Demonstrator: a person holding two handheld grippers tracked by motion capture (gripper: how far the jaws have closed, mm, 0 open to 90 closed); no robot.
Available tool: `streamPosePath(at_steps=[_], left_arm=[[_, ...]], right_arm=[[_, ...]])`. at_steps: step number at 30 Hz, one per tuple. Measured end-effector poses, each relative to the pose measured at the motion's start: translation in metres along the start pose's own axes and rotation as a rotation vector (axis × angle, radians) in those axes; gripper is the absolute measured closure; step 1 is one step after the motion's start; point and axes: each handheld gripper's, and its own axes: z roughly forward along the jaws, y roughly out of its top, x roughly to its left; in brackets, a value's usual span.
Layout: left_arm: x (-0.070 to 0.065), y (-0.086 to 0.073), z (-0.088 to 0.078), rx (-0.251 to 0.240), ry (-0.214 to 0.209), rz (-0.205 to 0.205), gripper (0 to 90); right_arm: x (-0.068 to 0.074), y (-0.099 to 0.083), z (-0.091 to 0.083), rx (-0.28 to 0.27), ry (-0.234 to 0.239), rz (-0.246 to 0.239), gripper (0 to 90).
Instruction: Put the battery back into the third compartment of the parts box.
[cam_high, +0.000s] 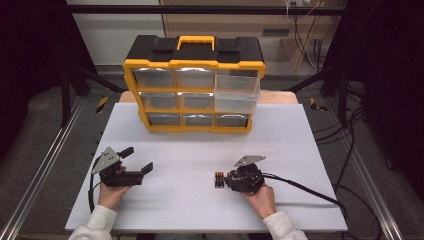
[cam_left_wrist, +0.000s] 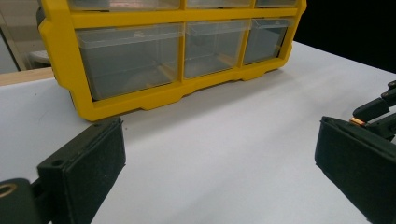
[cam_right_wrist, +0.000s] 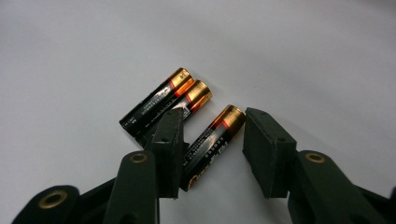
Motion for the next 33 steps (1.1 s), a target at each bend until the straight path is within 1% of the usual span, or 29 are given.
streamPosePath(at_steps=[2,4,14,18,25,28,31,33], left_arm=[[0.0,0.0,0.0,-0.001,0.0,-0.001,1.5],[0.0,0.0,0.0,0.001,0.0,0.001,1.5],[-0.001,0.0,0.0,0.001,0.003,0.006,1.7],[-0.001,0.0,0.0,0.001,0.002,0.005,1.7],[-0.001,0.0,0.0,0.0,0.001,0.004,1.7],[-0.001,0.0,0.0,-0.004,-0.001,0.005,1.7],[-0.001,0.0,0.0,-0.002,-0.001,0.003,1.7],[-0.001,0.0,0.0,-0.001,-0.001,0.007,1.7]], right_arm=[[0.0,0.0,-0.001,0.005,-0.003,0.002,63.2],[0.0,0.0,-0.002,0.014,-0.003,0.009,68.0],[0.0,0.0,-0.002,0.023,-0.027,0.037,76.5],[0.0,0.0,-0.002,0.026,-0.03,0.045,77.1],[-0.002,0.002,-0.004,0.037,-0.015,0.047,77.3],[-0.003,0.003,-0.006,0.029,-0.015,0.041,77.3],[-0.004,0.007,-0.016,-0.001,-0.009,0.034,77.3],[-0.004,0.008,-0.018,-0.007,-0.01,0.035,77.2]])
